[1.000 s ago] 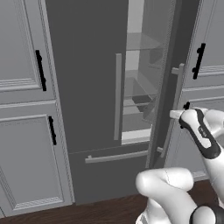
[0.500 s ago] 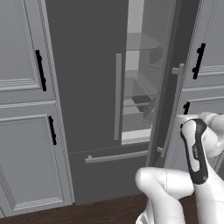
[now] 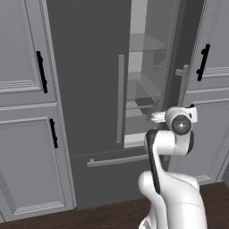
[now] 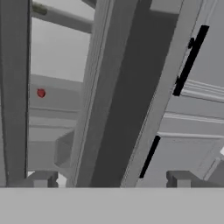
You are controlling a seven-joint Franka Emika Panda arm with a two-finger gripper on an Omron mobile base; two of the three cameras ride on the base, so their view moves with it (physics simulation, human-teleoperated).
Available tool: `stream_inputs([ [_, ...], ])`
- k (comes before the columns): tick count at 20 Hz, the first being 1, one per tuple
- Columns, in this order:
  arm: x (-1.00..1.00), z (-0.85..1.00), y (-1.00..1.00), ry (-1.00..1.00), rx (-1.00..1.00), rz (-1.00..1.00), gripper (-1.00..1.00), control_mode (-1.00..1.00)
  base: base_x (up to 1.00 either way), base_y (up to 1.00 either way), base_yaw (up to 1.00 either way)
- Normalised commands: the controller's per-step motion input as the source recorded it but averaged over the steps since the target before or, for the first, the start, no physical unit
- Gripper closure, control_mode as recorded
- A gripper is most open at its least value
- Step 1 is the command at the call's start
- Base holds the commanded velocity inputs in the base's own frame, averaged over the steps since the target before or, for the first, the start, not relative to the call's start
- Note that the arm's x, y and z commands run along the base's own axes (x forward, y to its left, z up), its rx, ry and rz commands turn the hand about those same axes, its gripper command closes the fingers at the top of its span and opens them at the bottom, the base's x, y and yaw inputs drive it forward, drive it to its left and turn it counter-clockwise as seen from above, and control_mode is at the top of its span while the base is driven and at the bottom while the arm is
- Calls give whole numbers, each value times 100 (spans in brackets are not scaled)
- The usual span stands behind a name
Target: Take the strawberry from the fridge and place it on top of the pancake, located on the dining counter.
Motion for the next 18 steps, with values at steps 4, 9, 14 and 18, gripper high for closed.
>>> stream_inputs([
  [4,64,7,74,22,-22,-26,-100,-100,0,0,0],
  [9,86,0,72,15,-27,-31,-100,-100,0,0,0],
  [14,77,0,24,13,-26,-23,-100,-100,0,0,0],
  [18,72,0,-10,9,-18,-11,-100,-100,0,0,0],
])
